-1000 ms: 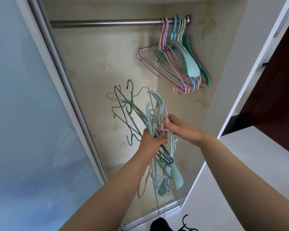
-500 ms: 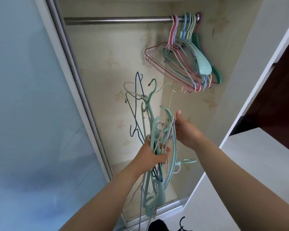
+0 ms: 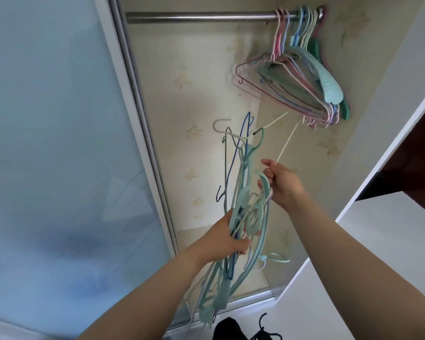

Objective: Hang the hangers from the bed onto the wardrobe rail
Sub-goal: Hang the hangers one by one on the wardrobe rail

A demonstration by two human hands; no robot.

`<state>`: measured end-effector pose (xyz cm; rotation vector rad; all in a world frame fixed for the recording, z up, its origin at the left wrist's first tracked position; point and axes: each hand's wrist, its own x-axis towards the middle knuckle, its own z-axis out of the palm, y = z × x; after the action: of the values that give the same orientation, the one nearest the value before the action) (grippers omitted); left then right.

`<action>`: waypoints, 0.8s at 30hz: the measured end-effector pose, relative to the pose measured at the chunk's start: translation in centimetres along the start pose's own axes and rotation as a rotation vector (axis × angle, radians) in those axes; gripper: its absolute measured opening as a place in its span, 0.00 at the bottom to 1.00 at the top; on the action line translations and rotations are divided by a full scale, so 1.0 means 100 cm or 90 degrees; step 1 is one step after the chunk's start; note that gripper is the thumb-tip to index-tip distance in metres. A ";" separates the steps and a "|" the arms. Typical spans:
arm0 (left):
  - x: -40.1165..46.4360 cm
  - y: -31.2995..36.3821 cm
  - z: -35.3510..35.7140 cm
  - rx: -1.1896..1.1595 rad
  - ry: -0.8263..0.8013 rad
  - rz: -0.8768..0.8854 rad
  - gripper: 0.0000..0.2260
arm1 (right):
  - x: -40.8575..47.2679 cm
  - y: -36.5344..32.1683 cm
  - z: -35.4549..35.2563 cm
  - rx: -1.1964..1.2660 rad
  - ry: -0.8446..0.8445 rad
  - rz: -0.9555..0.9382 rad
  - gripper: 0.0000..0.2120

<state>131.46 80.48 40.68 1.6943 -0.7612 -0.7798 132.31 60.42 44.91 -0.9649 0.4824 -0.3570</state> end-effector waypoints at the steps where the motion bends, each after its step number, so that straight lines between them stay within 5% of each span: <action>1: -0.003 -0.002 0.001 -0.009 -0.002 -0.002 0.23 | 0.001 0.000 0.002 0.022 0.000 0.012 0.10; 5: -0.010 -0.006 0.006 -0.055 -0.005 -0.005 0.18 | -0.005 0.009 0.006 0.102 -0.023 0.065 0.11; 11: -0.013 -0.022 -0.003 0.019 -0.018 -0.027 0.23 | -0.017 0.023 -0.013 -0.251 -0.220 0.203 0.05; 21: -0.016 -0.037 -0.015 0.125 -0.021 -0.052 0.24 | -0.025 0.046 -0.015 -0.312 -0.136 0.075 0.05; 24: -0.023 -0.040 -0.007 0.102 -0.021 -0.058 0.35 | -0.031 0.051 -0.022 -0.356 -0.120 0.109 0.05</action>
<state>131.12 83.61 37.23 1.8741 -0.7904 -0.8305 128.94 63.09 40.24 -1.4716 0.4982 0.0338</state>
